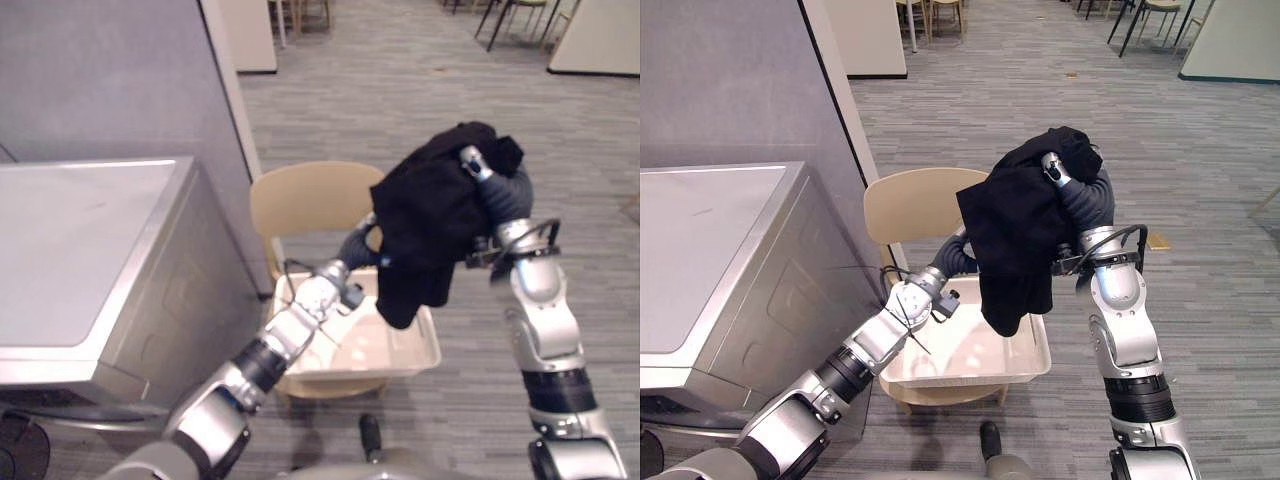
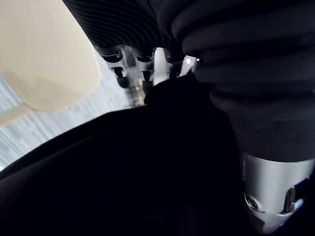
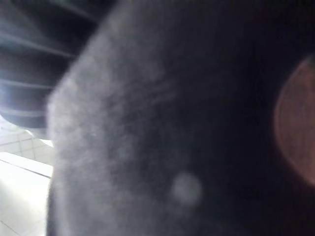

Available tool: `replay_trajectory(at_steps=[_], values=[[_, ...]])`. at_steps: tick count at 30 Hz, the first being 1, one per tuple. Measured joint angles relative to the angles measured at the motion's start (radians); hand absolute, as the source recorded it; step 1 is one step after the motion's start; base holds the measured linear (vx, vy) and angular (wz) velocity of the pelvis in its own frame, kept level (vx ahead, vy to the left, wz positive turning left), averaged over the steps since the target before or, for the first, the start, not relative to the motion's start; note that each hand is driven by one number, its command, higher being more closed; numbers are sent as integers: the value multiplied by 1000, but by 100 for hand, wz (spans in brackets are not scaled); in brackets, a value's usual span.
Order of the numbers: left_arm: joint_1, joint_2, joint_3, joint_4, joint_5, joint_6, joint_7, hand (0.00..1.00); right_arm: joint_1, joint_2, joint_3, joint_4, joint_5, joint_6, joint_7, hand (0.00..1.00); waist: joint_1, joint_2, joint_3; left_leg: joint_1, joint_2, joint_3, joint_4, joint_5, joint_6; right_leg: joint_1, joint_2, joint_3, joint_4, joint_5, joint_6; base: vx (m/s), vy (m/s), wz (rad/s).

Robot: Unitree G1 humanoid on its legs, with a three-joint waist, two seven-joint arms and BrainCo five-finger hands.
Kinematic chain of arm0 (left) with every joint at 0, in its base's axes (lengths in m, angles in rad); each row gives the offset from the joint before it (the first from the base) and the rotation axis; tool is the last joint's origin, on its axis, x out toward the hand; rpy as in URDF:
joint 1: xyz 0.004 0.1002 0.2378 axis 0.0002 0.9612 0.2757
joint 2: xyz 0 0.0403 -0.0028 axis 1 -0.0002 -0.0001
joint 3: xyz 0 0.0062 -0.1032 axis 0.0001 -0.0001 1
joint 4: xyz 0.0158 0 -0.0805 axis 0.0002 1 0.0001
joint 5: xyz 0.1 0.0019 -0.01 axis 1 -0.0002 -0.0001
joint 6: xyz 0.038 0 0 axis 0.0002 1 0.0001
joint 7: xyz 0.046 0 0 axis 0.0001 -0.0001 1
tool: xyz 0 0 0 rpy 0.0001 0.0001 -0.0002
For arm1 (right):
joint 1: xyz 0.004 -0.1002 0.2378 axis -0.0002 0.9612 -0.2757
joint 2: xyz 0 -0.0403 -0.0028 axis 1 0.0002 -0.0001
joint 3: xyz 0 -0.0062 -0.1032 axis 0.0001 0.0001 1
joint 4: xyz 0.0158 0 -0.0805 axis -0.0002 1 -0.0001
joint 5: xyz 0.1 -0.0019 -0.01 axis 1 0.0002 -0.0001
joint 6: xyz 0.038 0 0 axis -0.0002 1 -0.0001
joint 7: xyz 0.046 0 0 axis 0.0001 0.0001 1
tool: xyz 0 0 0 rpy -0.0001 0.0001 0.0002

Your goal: Pick up the laundry basket with both hands and put the clothes into the washing machine.

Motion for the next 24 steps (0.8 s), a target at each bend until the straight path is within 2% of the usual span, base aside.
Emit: replay_trajectory(at_steps=[7,11,12,19,24], values=[[-111,-59,-94,63,-37,3,-5,0,23,5,15,-68,0,0,-1,100,-5,12,-7,9,-5,18,-15,-1,2,0,-1,17,2,0,5,-3,25,-7],[-141,-70,-108,64,-38,3,-2,0,34,30,17,-85,2,-7,-1,100,-28,22,-13,18,-7,21,-18,-1,2,0,-2,20,3,0,5,8,9,-2],[-146,-75,-116,64,-38,3,-2,100,40,34,17,-85,8,-9,-1,100,-30,25,-15,19,-8,24,-20,-1,2,0,-2,23,3,0,5,-1,12,-5],[-188,-109,-141,83,-58,1,1,100,49,47,50,-89,9,-12,-3,100,-51,33,-20,33,-8,30,-30,-1,2,4,-2,29,5,-4,9,-5,4,-2],[-188,-114,-141,84,-59,1,2,100,96,82,47,-118,9,-27,-6,100,-55,37,-23,32,-10,45,-31,-1,2,4,1,40,5,-5,13,-8,7,-8]])
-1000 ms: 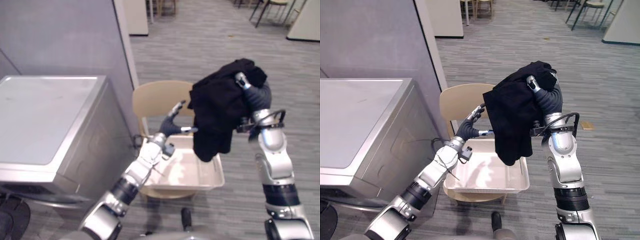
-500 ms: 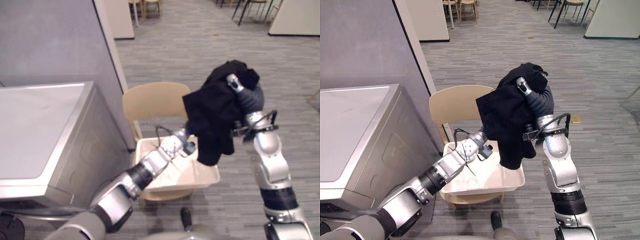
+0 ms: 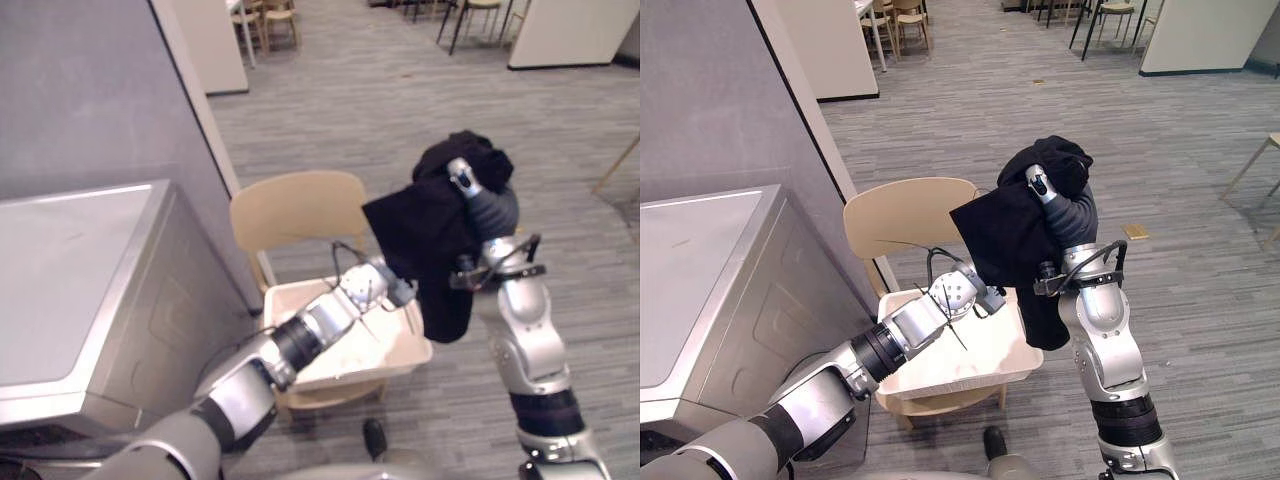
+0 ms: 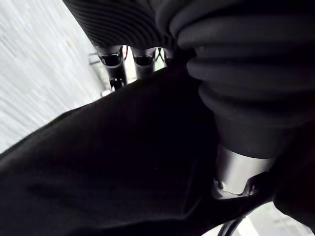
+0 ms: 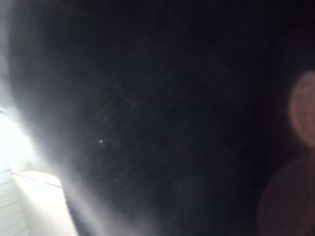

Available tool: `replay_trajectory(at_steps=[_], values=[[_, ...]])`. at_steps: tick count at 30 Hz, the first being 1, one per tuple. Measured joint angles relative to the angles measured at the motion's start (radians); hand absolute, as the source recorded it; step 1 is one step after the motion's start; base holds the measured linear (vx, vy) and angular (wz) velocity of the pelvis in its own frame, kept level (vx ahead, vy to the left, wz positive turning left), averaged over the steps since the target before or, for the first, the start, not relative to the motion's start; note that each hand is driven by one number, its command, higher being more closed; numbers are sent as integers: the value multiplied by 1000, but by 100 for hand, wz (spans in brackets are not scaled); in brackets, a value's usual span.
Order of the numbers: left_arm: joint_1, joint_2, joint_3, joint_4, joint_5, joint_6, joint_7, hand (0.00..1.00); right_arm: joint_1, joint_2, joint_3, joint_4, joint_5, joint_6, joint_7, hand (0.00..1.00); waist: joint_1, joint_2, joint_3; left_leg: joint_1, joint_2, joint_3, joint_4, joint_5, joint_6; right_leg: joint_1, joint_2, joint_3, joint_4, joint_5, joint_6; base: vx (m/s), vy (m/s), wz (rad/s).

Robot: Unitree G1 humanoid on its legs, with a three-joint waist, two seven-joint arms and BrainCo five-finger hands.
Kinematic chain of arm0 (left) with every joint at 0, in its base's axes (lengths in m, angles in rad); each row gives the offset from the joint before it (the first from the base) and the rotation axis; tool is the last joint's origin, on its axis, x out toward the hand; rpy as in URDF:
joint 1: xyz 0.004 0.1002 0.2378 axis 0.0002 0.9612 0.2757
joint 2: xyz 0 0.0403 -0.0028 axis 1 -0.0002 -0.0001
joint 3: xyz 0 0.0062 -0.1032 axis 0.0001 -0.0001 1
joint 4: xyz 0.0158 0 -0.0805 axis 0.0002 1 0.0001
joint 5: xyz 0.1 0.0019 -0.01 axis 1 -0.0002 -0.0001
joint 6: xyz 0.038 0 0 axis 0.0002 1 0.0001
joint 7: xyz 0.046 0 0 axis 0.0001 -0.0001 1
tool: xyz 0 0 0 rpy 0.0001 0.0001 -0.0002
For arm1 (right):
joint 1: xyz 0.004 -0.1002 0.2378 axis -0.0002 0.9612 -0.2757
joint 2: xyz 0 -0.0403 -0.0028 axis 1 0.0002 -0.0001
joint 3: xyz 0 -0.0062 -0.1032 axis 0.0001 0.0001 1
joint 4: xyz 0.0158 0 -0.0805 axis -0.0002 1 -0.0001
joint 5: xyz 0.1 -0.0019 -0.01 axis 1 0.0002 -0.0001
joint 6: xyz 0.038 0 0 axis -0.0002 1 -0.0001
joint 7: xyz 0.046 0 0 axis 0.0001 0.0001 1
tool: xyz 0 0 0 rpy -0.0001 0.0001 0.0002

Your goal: Pick up the laundry basket with both hands and put the clothes into the washing machine.

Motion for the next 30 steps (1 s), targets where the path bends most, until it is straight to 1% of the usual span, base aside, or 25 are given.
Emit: replay_trajectory(at_steps=[3,4,5,7,8,10,11,12,13,14,16,17,18,19,20,21,22,23,25,26,27,29,30], values=[[0,-2,2,-1,0,0,-1,100,42,8,-20,-37,0,-2,-1,100,3,9,-6,0,0,0,0,-1,1,0,0,0,0,-1,2,6,1,1],[0,0,13,-4,4,0,-3,100,80,20,-46,-72,0,-2,1,0,7,14,-9,0,0,-1,0,0,1,0,0,-2,0,-2,3,19,2,4],[0,5,28,-10,15,0,-4,100,108,29,-72,-96,0,-4,2,0,8,16,-11,0,1,-2,1,0,1,1,0,-3,0,-3,4,20,2,4],[6,43,75,-64,46,0,-7,100,180,38,-159,-137,0,-8,4,0,8,17,-10,1,2,-3,2,0,1,5,0,-6,0,-4,6,14,1,5],[26,65,117,-122,66,-3,-8,100,226,39,-227,-152,1,-13,4,0,10,17,-10,3,2,-6,3,-1,1,9,0,-10,0,-5,6,10,1,7],[61,95,160,-202,85,-11,-13,100,276,46,-303,-161,10,-22,5,0,6,18,-11,5,3,-10,4,-2,2,13,0,-14,0,-6,8,4,0,7],[114,114,196,-279,98,-17,-24,100,316,65,-365,-179,11,-25,4,0,5,21,-12,4,4,-12,3,-3,3,14,0,-17,0,-8,8,-3,-4,5],[213,135,256,-365,100,-36,-26,100,362,101,-461,-191,12,-43,-6,0,4,24,-13,4,5,-13,3,-5,4,14,1,-18,0,-9,8,0,0,0],[235,141,269,-384,100,-37,-26,100,372,107,-481,-191,12,-45,-9,0,4,25,-13,4,6,-14,3,-6,3,14,1,-18,0,-10,8,0,0,0],[356,178,340,-469,100,-39,-28,100,419,138,-570,-191,25,-54,-30,0,3,29,-14,4,8,-14,3,-12,4,14,4,-17,0,-10,7,0,0,0],[489,212,418,-557,102,-39,-30,100,477,173,-635,-191,41,-69,-45,0,3,32,-15,4,11,-14,3,-15,3,14,6,-17,0,-12,4,0,0,0],[598,224,481,-625,103,-40,-34,100,522,203,-671,-191,42,-77,-51,0,3,33,-16,4,13,-14,3,-19,-3,14,9,-17,0,-13,3,0,0,0],[699,228,543,-688,103,-42,-48,100,565,235,-691,-189,41,-81,-52,0,4,34,-17,4,15,-14,3,-20,-4,14,11,-17,0,-14,1,0,0,0],[746,228,568,-715,103,-43,-50,100,585,253,-699,-186,41,-81,-51,0,4,34,-17,4,15,-14,3,-20,-4,14,13,-17,-1,-15,0,0,0,0],[831,221,605,-757,103,-46,-53,100,621,290,-702,-165,38,-82,-51,0,6,34,-17,4,15,-14,2,-20,-4,14,14,-18,-1,-17,-3,0,0,0],[905,200,627,-796,103,-48,-58,100,656,331,-701,-129,34,-79,-50,0,15,33,-18,4,15,-15,1,-20,-4,14,13,-18,-1,-17,-3,0,0,0],[937,189,633,-812,103,-48,-63,100,675,352,-702,-110,30,-79,-50,0,24,33,-18,4,15,-14,1,-20,-4,14,13,-18,0,-17,-3,4,7,4],[992,170,637,-833,112,-57,-72,100,709,392,-700,-64,29,-77,-47,0,34,33,-18,4,14,-17,1,-20,-4,16,9,-21,0,-18,-2,7,19,7],[1062,145,639,-851,120,-61,-77,100,743,443,-697,25,32,-73,-42,0,43,34,-18,6,14,-28,2,-20,-3,24,4,-35,1,-20,1,13,24,17],[1103,124,640,-851,117,-62,-91,100,759,447,-687,107,43,-63,-40,0,55,32,-18,16,14,-30,2,-20,-3,33,3,-39,2,-23,3,14,17,15],[1126,114,640,-851,117,-62,-94,100,767,449,-680,147,46,-59,-40,0,56,29,-18,19,14,-31,3,-21,-3,37,3,-42,4,-27,4,21,20,20],[1202,82,644,-850,94,-61,-116,100,778,453,-664,312,70,-39,-34,0,61,32,-21,38,15,-49,9,-24,2,60,-4,-65,24,-46,7,22,29,28],[1217,76,645,-848,85,-61,-117,100,778,453,-662,359,77,-37,-33,0,65,33,-21,44,15,-56,11,-26,3,66,-5,-72,30,-53,8,9,30,29]])
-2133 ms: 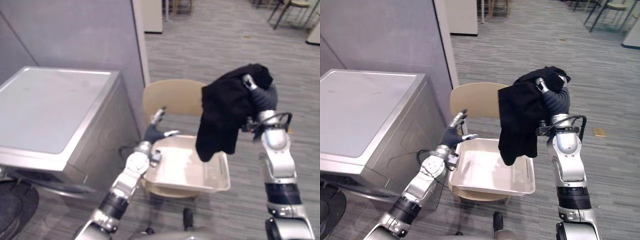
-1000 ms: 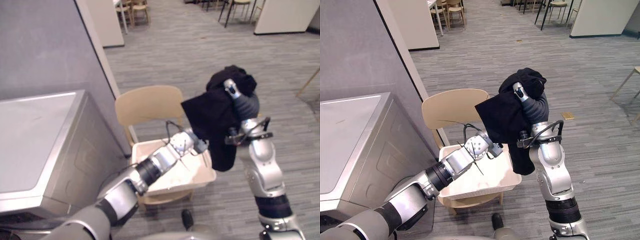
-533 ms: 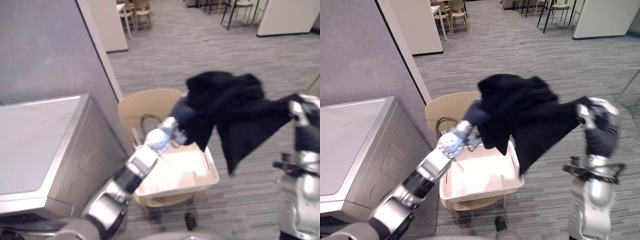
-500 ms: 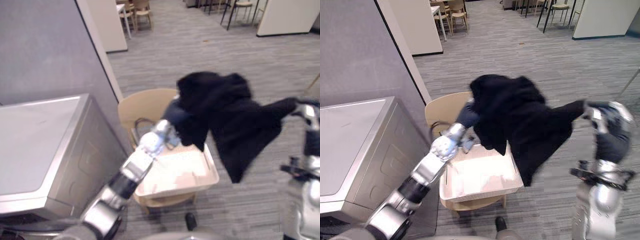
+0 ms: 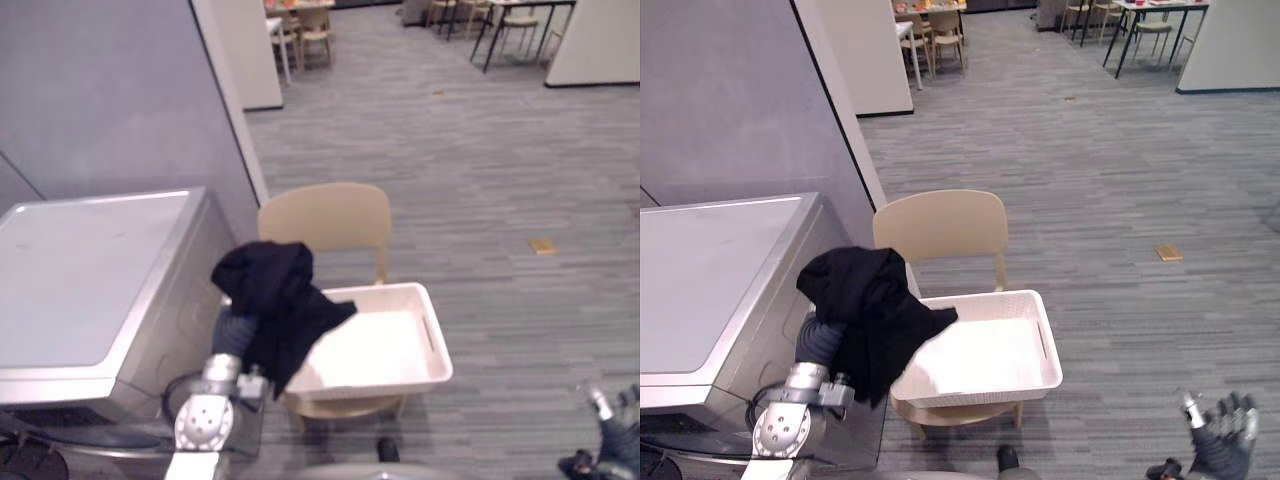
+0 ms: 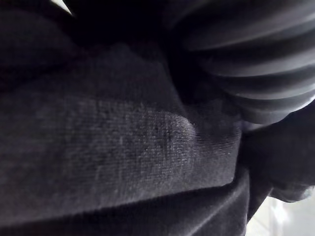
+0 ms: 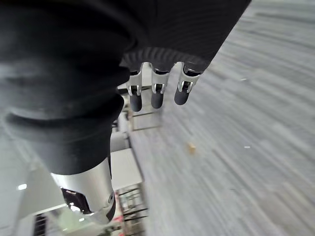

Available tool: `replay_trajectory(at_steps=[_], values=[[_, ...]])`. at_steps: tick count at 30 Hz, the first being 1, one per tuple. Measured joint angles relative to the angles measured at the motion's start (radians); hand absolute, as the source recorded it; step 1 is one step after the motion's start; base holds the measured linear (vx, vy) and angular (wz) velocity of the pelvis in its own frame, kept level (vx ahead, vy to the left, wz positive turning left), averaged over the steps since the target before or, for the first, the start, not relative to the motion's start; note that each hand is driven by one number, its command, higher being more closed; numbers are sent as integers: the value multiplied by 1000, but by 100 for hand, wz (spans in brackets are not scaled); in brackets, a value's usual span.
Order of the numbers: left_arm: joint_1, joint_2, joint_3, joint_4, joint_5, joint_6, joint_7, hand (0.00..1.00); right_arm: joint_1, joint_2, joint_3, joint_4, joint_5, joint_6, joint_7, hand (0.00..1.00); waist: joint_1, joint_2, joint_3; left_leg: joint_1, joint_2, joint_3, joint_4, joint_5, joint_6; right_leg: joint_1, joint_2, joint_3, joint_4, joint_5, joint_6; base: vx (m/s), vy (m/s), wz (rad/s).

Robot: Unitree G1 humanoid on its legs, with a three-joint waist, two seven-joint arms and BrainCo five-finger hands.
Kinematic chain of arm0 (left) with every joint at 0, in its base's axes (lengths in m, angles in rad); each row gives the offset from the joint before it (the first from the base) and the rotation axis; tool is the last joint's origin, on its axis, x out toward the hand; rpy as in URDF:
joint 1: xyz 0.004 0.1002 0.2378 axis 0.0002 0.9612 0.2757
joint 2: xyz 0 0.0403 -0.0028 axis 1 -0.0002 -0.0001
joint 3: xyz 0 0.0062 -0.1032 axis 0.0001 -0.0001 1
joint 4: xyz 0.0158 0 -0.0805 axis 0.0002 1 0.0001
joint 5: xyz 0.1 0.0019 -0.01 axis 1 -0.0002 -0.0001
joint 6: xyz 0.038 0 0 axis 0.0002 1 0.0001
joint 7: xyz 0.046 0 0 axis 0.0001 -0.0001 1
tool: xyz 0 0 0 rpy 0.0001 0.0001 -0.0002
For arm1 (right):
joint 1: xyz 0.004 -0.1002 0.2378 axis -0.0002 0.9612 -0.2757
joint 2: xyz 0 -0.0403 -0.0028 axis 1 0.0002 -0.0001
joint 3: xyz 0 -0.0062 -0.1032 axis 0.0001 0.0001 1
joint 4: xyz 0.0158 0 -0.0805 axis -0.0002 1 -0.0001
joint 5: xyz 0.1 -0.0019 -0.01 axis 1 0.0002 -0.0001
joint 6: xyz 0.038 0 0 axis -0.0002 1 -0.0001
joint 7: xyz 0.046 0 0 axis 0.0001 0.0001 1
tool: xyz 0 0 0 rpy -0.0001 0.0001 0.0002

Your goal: Pick up the laundry basket with both hands and put the clothes into the washing machine.

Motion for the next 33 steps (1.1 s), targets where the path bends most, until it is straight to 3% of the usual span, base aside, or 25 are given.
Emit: replay_trajectory(at_steps=[5,8,13,16,21,24,25,27,30,32,33], values=[[48,-24,3,165,-2,2,1,100,-10,-3,20,387,1,41,11,0,51,-5,0,4,-3,-41,26,-14,13,9,-19,-47,62,-44,3,-21,13,28],[50,-61,31,339,39,15,3,100,-31,-4,37,567,0,57,11,0,52,-17,2,4,-3,-63,37,-15,14,20,-28,-80,82,-63,1,-23,-14,33],[52,-95,81,576,107,76,28,100,-88,-13,46,814,2,98,-13,0,66,-44,5,4,2,-89,50,-24,3,22,-31,-107,117,-90,2,-15,-21,18],[53,-111,119,592,130,93,32,100,-104,-19,93,840,-16,121,-50,0,75,-57,18,-1,3,-109,66,-30,-2,22,-35,-124,146,-112,0,1,-15,22],[41,-131,155,544,66,98,59,100,-164,-43,212,843,-48,125,-62,0,93,-109,55,-112,-23,-205,176,-58,-6,-73,-89,-206,337,-219,-5,-24,-35,62],[43,-134,153,445,8,98,71,100,-227,-59,240,842,-48,120,-83,0,106,-134,100,-173,61,-49,244,-79,9,-79,-147,-318,376,-245,-4,-20,-36,120],[35,-138,155,415,-4,98,71,100,-266,-64,237,840,-47,110,-96,0,106,-122,131,-187,119,38,296,-79,14,-62,-167,-372,408,-260,-5,11,12,109],[31,-171,154,384,-19,98,78,100,-295,-76,236,820,-45,105,-107,0,112,-106,143,-188,106,29,307,-79,13,-40,-209,-416,449,-286,12,30,36,97],[11,-181,148,350,-27,98,96,100,-296,-74,232,812,-38,106,-118,0,130,-103,140,-189,86,-3,300,-85,2,-3,-243,-464,443,-290,19,75,57,73],[-14,-172,147,339,-32,97,100,100,-297,-69,230,808,-38,106,-118,0,128,-108,140,-203,115,64,316,-87,-4,8,-267,-493,444,-288,21,60,57,84],[-35,-168,139,338,-33,97,104,100,-304,-80,226,811,-38,110,-120,0,126,-96,137,-225,120,83,333,-67,-23,12,-285,-514,451,-285,26,38,67,68]])
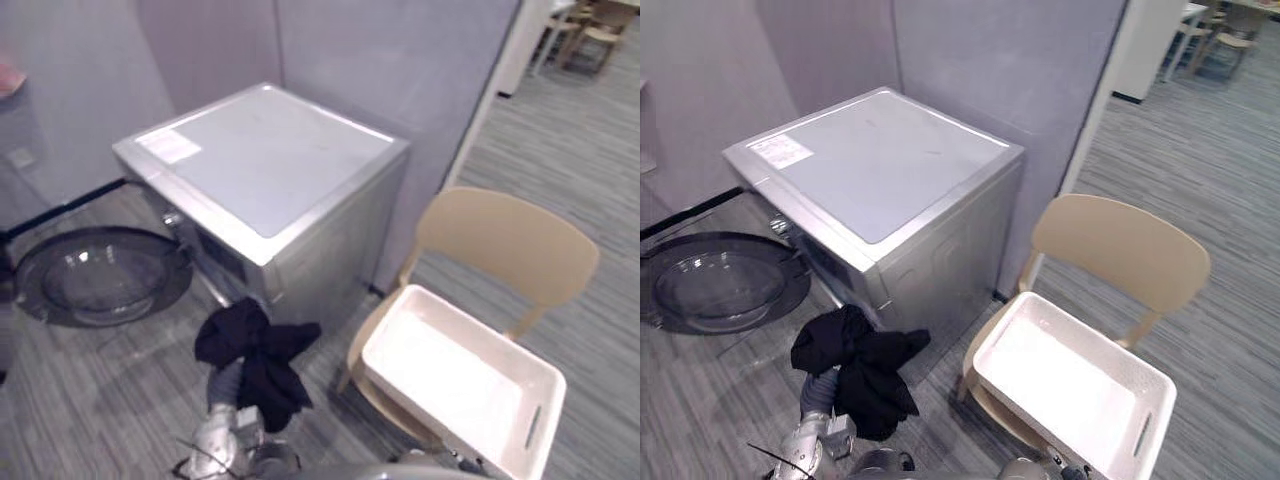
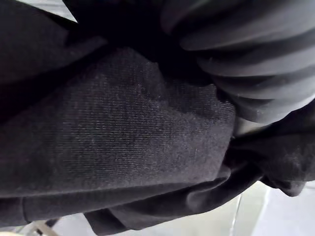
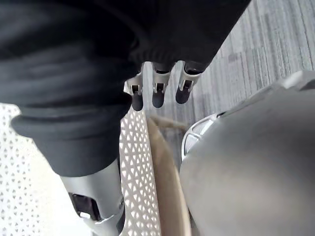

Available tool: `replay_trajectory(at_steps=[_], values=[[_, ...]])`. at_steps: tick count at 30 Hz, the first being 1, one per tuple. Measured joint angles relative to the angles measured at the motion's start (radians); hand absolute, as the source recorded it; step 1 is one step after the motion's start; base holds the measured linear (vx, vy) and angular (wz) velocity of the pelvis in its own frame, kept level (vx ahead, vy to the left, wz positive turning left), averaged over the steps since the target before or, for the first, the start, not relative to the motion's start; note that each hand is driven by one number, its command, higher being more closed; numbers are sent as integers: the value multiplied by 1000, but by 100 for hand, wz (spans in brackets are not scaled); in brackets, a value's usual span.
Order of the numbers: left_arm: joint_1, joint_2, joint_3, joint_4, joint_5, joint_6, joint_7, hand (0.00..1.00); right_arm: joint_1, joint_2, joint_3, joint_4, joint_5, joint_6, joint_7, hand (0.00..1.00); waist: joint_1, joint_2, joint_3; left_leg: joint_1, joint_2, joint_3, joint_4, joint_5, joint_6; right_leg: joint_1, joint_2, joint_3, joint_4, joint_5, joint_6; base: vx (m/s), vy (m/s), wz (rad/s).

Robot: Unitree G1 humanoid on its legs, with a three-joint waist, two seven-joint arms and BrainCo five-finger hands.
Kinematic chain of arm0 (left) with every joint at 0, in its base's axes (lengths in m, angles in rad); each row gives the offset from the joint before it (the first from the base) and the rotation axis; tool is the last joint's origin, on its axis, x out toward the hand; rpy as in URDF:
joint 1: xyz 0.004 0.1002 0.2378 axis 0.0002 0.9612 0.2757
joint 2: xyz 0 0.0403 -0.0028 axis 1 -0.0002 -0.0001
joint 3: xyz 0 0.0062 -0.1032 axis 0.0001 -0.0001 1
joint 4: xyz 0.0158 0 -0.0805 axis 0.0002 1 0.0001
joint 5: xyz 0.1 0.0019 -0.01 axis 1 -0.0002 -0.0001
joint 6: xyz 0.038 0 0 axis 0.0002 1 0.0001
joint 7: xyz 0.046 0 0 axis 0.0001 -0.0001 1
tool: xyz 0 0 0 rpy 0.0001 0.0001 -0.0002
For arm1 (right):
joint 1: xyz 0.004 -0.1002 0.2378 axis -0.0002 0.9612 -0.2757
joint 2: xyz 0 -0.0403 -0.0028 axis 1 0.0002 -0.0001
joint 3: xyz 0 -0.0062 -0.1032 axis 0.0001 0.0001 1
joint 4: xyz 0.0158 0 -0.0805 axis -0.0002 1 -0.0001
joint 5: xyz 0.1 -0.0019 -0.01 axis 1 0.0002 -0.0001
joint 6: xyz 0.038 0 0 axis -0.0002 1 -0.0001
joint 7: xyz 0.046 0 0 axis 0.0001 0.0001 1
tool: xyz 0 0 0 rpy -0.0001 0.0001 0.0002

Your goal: Pick up the laundry basket with both hands and put the clothes into the washing machine.

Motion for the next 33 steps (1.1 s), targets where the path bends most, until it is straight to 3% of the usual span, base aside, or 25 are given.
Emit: replay_trajectory(at_steps=[4,7,11,13,15,16,17,18,19,21,22,23,25,27,30,31,32,33], values=[[-5,2,3,5,-1,0,19,100,-24,13,-9,21,0,6,-8,0,5,-6,2,-10,-18,-15,15,-30,2,42,0,-19,-58,25,38,31,98,30],[-8,2,-17,11,-1,0,34,100,-32,10,-10,27,-1,7,-23,0,4,10,-21,-31,-10,-9,52,-56,9,68,27,-17,-154,70,60,14,104,-10],[-36,19,-47,55,-13,-4,36,100,-95,-35,-29,93,-11,22,-41,0,7,68,-40,-83,-6,42,138,-112,42,31,25,42,-209,131,84,10,161,-35],[-54,30,-46,57,-25,-4,45,100,-114,-36,-28,92,-13,25,-46,0,5,69,-43,-104,-21,61,146,-120,47,6,11,60,-230,164,85,-3,194,-28],[-77,39,-59,56,-31,-6,55,100,-119,-36,-29,87,-19,27,-48,0,4,69,-44,-117,-40,63,140,-129,54,-12,-4,62,-227,178,34,-3,176,3],[-83,40,-64,56,-31,-8,59,100,-126,-35,-28,82,-19,37,-57,0,2,67,-44,-113,-60,60,115,-128,57,-25,-6,75,-206,179,-32,4,143,14],[-82,42,-71,56,-31,-8,64,100,-123,-32,-27,61,-19,40,-63,0,0,66,-45,-99,-74,50,93,-119,73,-38,-5,109,-175,174,-57,78,122,32],[-83,57,-88,56,-31,-8,75,100,-117,-20,-26,24,-18,39,-64,0,-3,64,-47,-73,-93,25,52,-95,111,-63,28,211,-93,116,-43,77,65,34],[-82,62,-92,56,-31,-8,75,100,-114,-16,-26,17,-15,37,-63,0,-4,62,-48,-70,-96,19,44,-91,112,-66,40,234,-75,97,-36,115,16,61],[-80,72,-120,56,-30,-8,71,100,-99,17,-20,4,37,3,-47,0,-14,39,-60,-38,-141,-47,-38,-49,119,-85,154,354,37,-35,-17,71,-48,85],[-80,71,-127,57,-30,-8,71,100,-99,19,-18,6,50,-2,-41,0,-20,32,-60,-28,-151,-66,-57,-42,116,-87,180,373,54,-62,-20,70,-69,101],[-80,72,-148,59,-29,-8,70,100,-97,19,-3,6,66,-3,-37,0,-25,17,-66,-8,-166,-100,-83,-36,121,-96,237,393,76,-101,-26,85,-106,87],[-84,68,-176,74,-27,-8,49,100,-90,19,-10,5,103,-12,-38,0,-27,31,-59,21,-172,-162,-103,-38,120,-142,332,431,90,-130,-37,111,-128,89],[-116,63,-199,122,-25,-7,31,100,-74,18,-19,2,125,-26,-38,0,-38,35,-59,47,-176,-230,-121,-38,119,-191,386,473,54,-128,-37,171,-151,103],[-123,64,-229,133,-19,-8,26,100,-57,18,-30,3,141,-26,-40,0,-66,28,-63,64,-187,-308,-120,-47,107,-216,377,510,-42,-88,-35,221,-175,101],[-125,65,-241,134,-18,-7,17,100,-48,23,-40,6,149,-27,-40,0,-76,0,-75,78,-201,-332,-102,-67,85,-204,344,479,-60,26,-56,311,-241,65],[-125,63,-265,137,-11,-6,9,100,-44,24,-53,8,149,-31,-42,0,-75,21,-75,90,-183,-342,-73,-91,66,-183,355,449,-50,26,-111,336,-240,48],[-125,64,-277,136,-3,-6,5,100,-46,24,-61,8,149,-34,-42,0,-76,28,-78,99,-171,-341,-63,-102,58,-175,363,441,-52,17,-119,411,-252,16]])
